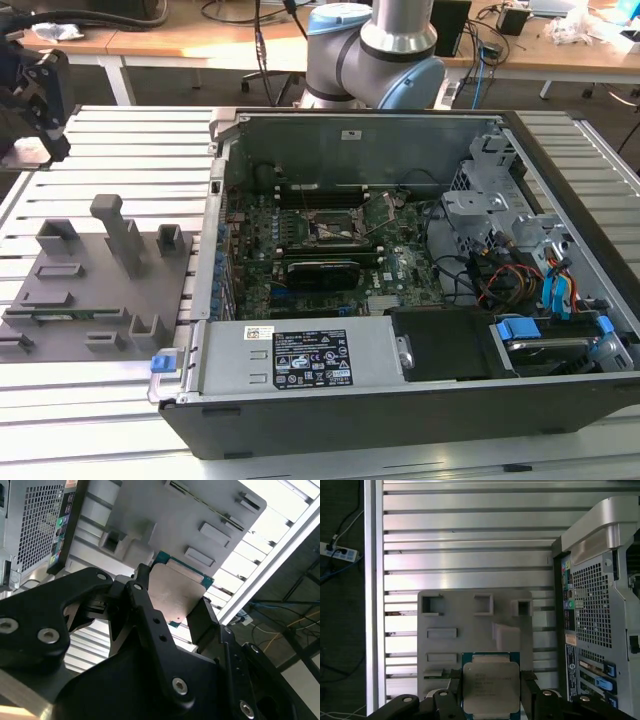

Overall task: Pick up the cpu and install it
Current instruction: 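Pick up the cpu and move it towards the insertion slot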

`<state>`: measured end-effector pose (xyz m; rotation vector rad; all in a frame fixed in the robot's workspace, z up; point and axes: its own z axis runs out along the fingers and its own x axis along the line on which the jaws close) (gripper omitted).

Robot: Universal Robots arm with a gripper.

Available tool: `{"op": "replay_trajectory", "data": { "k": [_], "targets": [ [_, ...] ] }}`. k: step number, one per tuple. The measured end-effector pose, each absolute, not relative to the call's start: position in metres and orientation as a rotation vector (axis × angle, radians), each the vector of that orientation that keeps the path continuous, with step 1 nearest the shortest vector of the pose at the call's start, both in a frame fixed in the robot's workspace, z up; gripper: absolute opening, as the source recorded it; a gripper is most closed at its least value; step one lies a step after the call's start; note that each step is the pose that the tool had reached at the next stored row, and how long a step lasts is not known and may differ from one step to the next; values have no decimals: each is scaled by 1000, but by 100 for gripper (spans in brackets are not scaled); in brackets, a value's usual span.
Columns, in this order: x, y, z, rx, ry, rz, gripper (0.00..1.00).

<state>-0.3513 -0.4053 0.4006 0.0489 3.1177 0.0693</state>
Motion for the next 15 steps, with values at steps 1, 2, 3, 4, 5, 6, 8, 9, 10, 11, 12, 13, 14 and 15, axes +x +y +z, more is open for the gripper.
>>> {"op": "replay_trajectory", "data": {
  "k": [1,2,3,4,5,6,8,9,10,11,12,13,14,15],
  "targets": [
    [-348,-405,401,49,3118,69,55],
    [-345,-405,401,49,3118,69,55],
    [-343,-405,401,49,3118,69,55],
    [-339,-405,401,49,3118,69,55],
    [-337,-405,401,49,3118,69,55],
    [-336,-405,401,49,3118,69,55],
    [-329,-405,401,49,3118,69,55],
    [-324,-405,401,49,3118,69,55],
    [-322,-405,401,49,3118,69,55],
    [-321,-405,401,49,3118,69,55],
    [-318,-405,401,49,3118,69,55],
    [-317,-405,401,49,3118,69,55],
    [-315,-405,401,49,3118,69,55],
    [-313,-405,401,49,3118,69,55]
  ]
}}
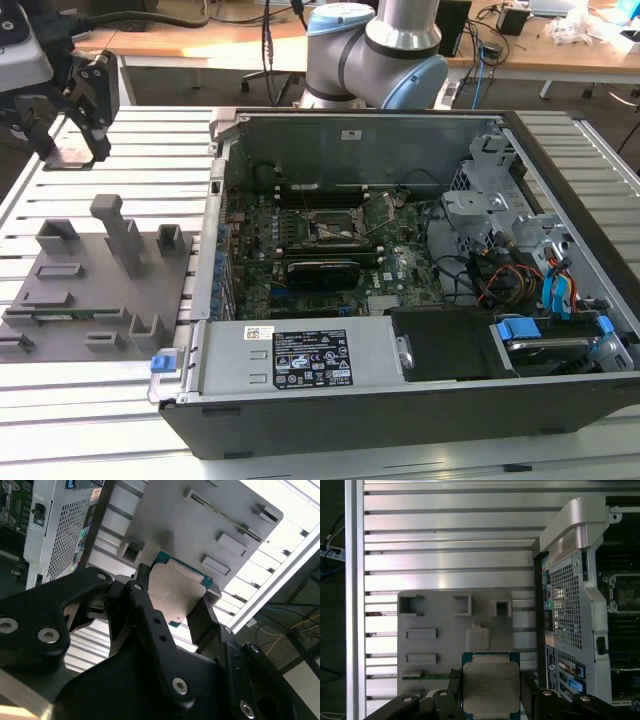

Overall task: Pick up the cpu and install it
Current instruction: 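Pick up the cpu and move it towards the insertion slot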

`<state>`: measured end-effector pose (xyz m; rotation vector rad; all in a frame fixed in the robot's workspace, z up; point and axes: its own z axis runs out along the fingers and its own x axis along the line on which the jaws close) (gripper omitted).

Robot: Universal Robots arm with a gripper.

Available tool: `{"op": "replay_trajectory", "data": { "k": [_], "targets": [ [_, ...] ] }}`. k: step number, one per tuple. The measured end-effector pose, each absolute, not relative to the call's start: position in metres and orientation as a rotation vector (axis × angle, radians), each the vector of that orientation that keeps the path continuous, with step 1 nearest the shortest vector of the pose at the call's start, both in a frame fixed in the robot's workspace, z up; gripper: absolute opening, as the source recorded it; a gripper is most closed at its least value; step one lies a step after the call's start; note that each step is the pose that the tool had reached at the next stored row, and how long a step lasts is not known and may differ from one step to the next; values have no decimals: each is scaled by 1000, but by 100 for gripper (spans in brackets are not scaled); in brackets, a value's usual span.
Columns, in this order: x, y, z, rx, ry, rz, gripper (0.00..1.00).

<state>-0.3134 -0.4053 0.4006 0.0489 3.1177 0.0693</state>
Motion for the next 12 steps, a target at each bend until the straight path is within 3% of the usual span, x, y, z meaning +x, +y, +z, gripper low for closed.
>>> {"op": "replay_trajectory", "data": {
  "k": [12],
  "targets": [
    [-294,-405,401,49,3118,69,55]
  ]
}}
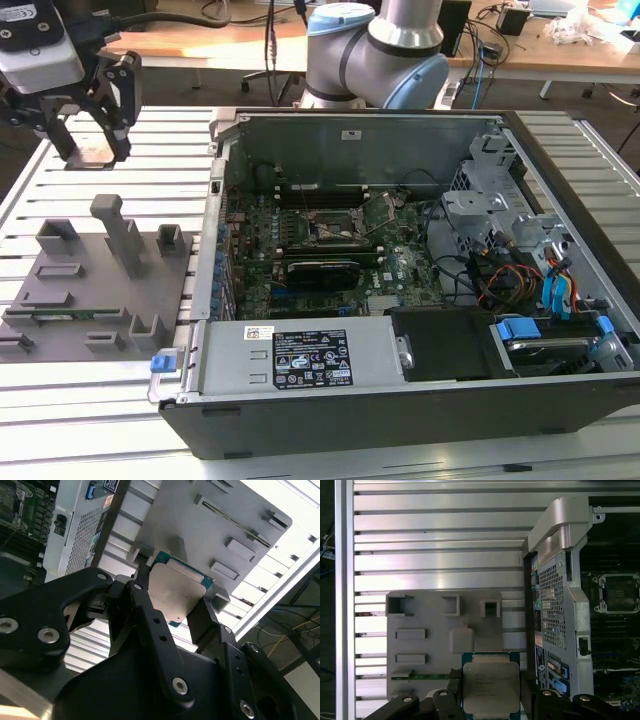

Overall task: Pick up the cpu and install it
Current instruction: 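Pick up the cpu and move it towards the insertion slot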

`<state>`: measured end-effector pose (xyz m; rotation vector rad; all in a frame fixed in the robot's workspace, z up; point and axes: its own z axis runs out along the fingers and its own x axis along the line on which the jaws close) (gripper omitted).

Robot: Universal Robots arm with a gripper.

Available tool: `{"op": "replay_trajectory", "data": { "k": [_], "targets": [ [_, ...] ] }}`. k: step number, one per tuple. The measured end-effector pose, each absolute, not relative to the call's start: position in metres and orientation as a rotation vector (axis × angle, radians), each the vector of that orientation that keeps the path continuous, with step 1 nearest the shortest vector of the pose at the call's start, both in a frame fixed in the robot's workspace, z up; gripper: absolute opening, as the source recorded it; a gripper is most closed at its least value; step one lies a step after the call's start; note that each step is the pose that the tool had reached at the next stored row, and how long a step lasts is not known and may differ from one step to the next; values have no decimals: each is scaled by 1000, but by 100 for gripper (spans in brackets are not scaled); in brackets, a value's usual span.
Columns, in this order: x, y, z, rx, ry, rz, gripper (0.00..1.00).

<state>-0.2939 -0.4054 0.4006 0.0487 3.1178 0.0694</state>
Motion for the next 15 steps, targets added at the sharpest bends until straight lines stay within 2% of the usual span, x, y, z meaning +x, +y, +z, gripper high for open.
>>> {"op": "replay_trajectory", "data": {
  "k": [15],
  "targets": [
    [-264,-405,401,49,3118,69,55]
  ]
}}
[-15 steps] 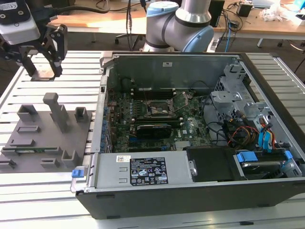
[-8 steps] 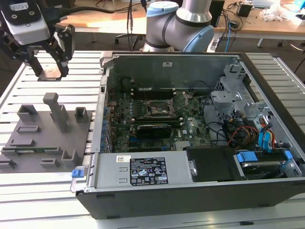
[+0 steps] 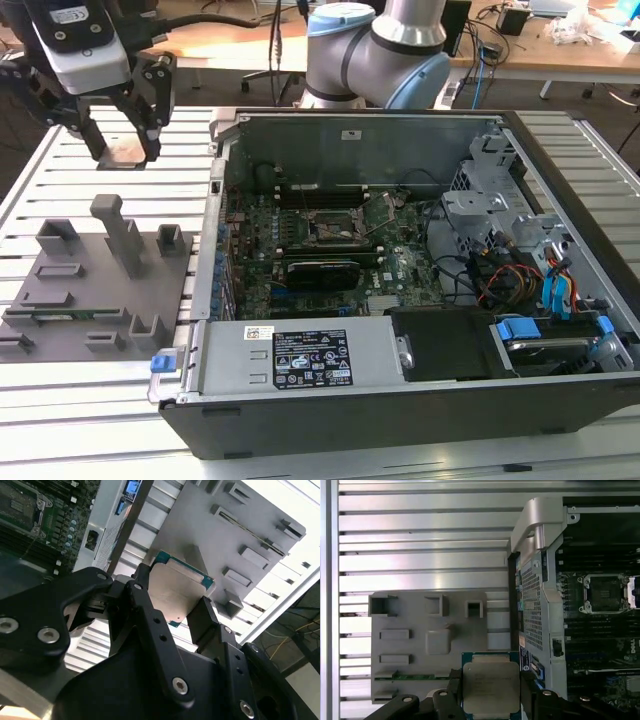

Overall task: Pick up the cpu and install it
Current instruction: 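Pick up the cpu and move it towards the insertion slot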

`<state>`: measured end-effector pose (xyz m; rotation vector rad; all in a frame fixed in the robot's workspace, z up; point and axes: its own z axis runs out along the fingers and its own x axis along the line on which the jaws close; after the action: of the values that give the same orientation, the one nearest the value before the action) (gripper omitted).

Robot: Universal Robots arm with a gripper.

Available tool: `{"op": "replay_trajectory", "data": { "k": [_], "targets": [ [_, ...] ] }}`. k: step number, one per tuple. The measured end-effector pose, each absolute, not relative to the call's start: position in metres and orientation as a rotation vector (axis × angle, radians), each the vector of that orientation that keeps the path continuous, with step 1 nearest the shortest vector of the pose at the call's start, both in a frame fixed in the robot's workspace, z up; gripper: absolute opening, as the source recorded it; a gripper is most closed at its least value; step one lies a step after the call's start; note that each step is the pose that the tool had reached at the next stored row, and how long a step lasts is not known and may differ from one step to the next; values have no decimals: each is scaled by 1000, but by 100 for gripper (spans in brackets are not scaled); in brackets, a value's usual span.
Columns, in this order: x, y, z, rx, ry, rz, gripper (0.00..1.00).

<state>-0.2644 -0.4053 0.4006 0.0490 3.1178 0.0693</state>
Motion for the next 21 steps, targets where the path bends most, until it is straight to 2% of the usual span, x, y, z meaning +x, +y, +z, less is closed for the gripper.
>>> {"op": "replay_trajectory", "data": {
  "k": [21],
  "targets": [
    [-230,-405,401,49,3118,69,55]
  ]
}}
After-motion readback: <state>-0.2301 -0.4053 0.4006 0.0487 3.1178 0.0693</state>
